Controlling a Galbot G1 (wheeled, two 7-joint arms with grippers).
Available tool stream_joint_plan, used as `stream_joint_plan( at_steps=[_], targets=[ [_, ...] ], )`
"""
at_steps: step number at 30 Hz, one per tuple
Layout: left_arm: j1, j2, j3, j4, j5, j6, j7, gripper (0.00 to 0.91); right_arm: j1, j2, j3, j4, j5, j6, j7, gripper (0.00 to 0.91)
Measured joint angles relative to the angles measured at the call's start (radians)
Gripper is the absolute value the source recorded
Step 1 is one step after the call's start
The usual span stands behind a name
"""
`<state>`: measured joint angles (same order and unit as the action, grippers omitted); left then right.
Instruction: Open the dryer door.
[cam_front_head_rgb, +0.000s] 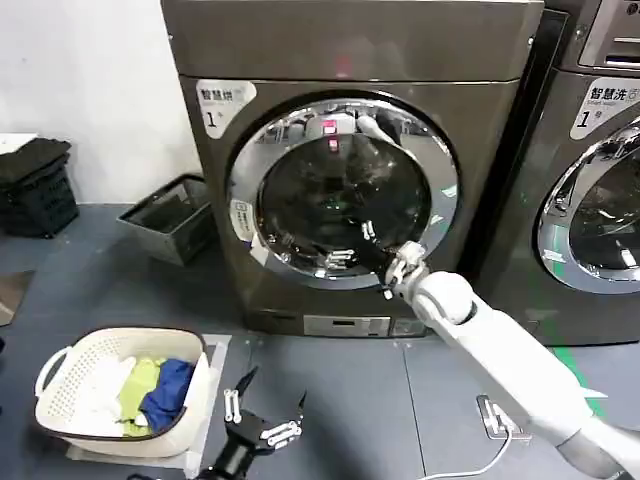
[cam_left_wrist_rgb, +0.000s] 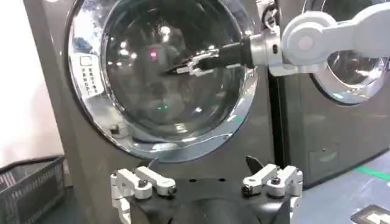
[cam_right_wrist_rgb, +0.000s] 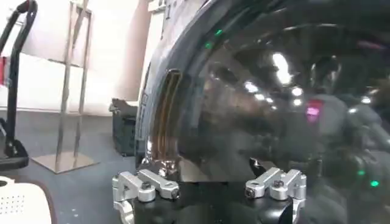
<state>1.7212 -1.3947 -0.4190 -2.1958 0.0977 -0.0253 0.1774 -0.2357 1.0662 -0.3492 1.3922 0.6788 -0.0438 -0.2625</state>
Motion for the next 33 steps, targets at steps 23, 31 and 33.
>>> stream_joint_plan(
  at_steps=[23,31,33],
  targets=[
    [-0.005,-0.002,-0.001,-0.002,0.000,0.003,0.003,0.907,0.082,0.088,-0.070,-0.101,0.006,0.008,-0.035,0.907],
    [-0.014,-0.002,0.000,0.002,-0.002,0.005,0.003,0.907,0.086,0.122,-0.085,-0.107,0.015,0.002,-0.017,0.907],
    [-0.015,-0.002,0.001,0.002,-0.002,0.005,0.004,0.907,0.089,0.131,-0.088,-0.111,0.014,0.002,-0.013,0.907]
  ],
)
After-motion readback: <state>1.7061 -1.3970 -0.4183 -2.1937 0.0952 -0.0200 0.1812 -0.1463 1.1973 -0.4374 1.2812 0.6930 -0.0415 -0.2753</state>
